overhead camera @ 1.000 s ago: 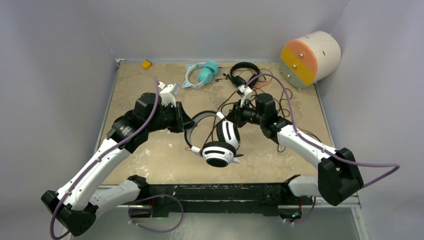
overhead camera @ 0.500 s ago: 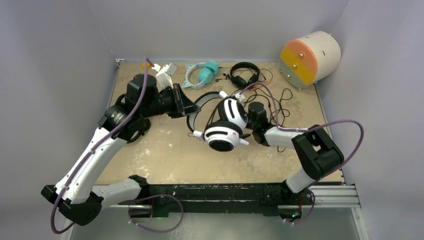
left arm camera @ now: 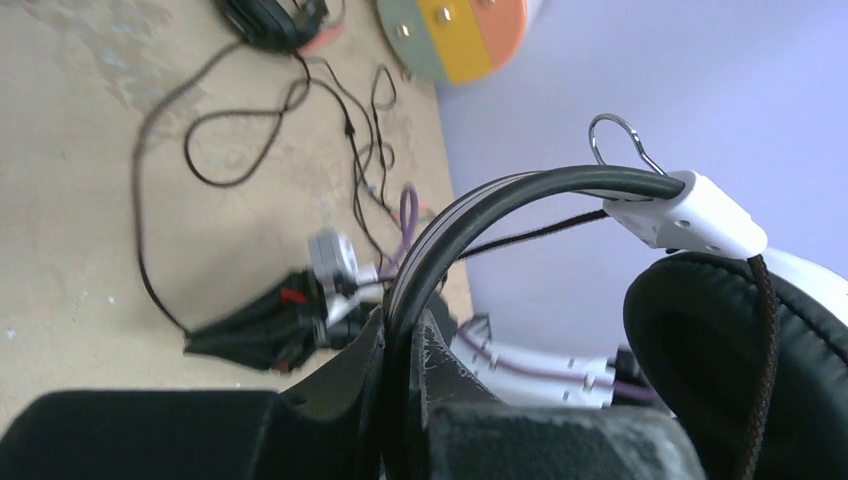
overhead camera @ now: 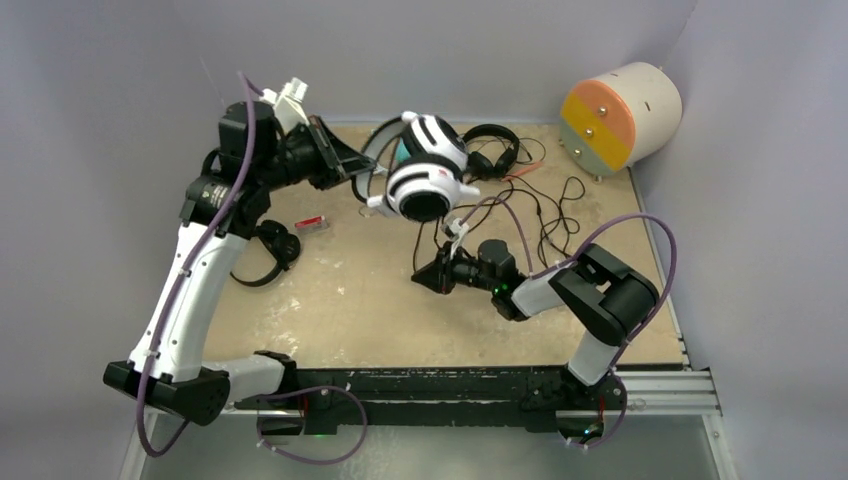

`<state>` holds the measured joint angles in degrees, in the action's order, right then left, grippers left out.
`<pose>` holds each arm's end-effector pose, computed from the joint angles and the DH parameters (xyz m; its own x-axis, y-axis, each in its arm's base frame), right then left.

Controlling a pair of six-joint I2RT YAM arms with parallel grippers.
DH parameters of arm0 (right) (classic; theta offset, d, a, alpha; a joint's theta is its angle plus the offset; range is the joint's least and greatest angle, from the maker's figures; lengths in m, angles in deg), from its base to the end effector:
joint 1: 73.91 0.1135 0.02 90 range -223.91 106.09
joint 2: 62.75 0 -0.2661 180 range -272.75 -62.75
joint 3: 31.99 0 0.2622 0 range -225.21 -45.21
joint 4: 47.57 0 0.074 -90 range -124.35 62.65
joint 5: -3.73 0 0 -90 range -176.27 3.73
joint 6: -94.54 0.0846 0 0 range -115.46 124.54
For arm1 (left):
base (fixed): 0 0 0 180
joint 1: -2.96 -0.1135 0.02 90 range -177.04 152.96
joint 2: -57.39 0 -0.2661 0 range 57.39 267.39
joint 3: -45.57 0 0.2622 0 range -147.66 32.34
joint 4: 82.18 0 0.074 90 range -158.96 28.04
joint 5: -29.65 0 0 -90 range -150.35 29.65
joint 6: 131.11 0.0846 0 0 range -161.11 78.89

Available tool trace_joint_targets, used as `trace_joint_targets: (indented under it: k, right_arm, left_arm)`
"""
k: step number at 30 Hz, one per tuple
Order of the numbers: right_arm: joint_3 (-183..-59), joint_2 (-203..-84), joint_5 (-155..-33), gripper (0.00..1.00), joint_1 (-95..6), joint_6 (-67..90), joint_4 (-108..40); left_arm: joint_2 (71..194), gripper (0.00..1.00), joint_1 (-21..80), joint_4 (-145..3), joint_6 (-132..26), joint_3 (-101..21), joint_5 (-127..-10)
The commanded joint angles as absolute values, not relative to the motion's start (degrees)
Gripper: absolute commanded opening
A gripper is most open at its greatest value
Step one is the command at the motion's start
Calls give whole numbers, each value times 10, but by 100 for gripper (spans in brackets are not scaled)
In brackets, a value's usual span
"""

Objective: Wrap the headphones
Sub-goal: Wrap the headphones cable around the headphones.

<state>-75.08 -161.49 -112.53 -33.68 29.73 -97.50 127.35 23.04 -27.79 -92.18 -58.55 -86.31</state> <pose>0.2488 0.2595 0.1451 -0.4584 0.1121 -0.8816 -0.7959 0.3897 0.4634 0.2564 -0.1332 0.4588 -0.7443 -0.4726 -0.4719 0.1837 0.5344 -0.8250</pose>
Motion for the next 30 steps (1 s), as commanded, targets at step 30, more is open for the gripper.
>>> trace_joint_targets:
  k: [30]
  right_arm:
    - [-1230,-1380,-1005,0,-79,68,-121]
  left_arm:
    - [1226,0,51,-226,-852,-457,-363]
